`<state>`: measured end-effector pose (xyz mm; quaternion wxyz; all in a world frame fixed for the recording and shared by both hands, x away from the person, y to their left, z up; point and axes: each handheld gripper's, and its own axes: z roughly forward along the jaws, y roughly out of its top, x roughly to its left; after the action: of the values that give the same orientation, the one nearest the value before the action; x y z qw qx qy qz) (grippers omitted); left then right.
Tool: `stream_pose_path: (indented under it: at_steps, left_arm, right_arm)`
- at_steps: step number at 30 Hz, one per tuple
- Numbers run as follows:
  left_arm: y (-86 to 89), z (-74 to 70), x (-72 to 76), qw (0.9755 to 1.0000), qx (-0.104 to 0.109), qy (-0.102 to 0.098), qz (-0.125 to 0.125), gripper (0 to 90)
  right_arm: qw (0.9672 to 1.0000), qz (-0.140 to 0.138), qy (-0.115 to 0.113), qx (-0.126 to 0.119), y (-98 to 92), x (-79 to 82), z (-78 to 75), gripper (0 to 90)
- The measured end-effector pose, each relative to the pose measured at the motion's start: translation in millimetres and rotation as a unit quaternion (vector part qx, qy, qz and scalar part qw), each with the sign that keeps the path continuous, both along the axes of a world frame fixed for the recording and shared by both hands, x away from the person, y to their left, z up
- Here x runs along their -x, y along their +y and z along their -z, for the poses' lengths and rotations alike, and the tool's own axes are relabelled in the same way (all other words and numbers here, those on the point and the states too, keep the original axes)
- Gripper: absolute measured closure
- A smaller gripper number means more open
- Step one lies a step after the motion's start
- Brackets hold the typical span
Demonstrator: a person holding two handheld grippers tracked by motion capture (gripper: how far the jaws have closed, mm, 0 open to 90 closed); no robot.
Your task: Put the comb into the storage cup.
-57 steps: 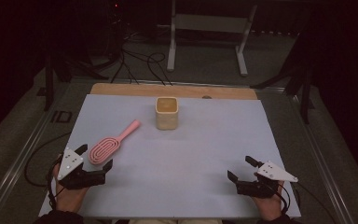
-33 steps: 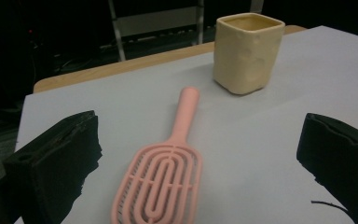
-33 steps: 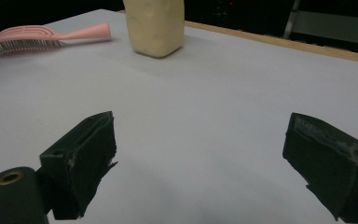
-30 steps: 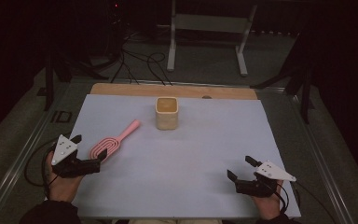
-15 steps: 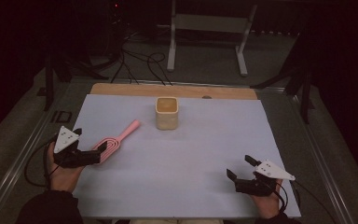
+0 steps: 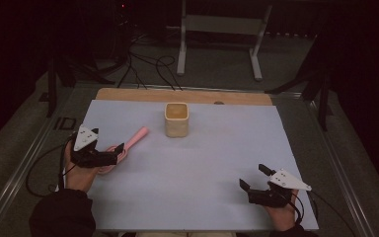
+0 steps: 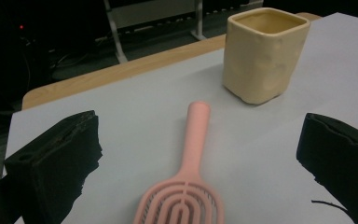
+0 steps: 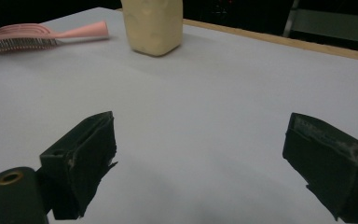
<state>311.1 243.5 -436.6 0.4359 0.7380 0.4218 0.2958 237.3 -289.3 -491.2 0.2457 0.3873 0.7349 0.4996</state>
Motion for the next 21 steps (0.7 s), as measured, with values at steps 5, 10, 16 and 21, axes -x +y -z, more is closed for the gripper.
stream_pose_path:
  at_steps: [5, 10, 16, 21]
  left_arm:
    - [-2.3, 2.8, -8.1, 0.9999, -0.011, 0.006, -0.002, 0.3]
    - [-2.9, 7.0, -14.8, 0.9999, -0.011, 0.012, -0.004, 0.4]
    - [-7.5, 8.4, -24.9, 0.9997, -0.019, 0.018, -0.002, 0.5]
    - [-9.0, 8.6, -30.6, 0.9994, -0.027, 0.021, -0.002, 0.6]
  right_arm:
    - [1.0, 0.003, 0.0, -0.001, -0.6, 0.3, -0.2, 9.2]
    - [1.0, 0.004, 0.001, -0.003, -1.2, -0.3, -0.2, 9.2]
    - [1.0, 0.005, 0.0, -0.003, -1.1, -0.6, -0.2, 9.2]
    - [1.0, 0.006, -0.002, -0.004, -1.5, -0.5, -0.4, 9.2]
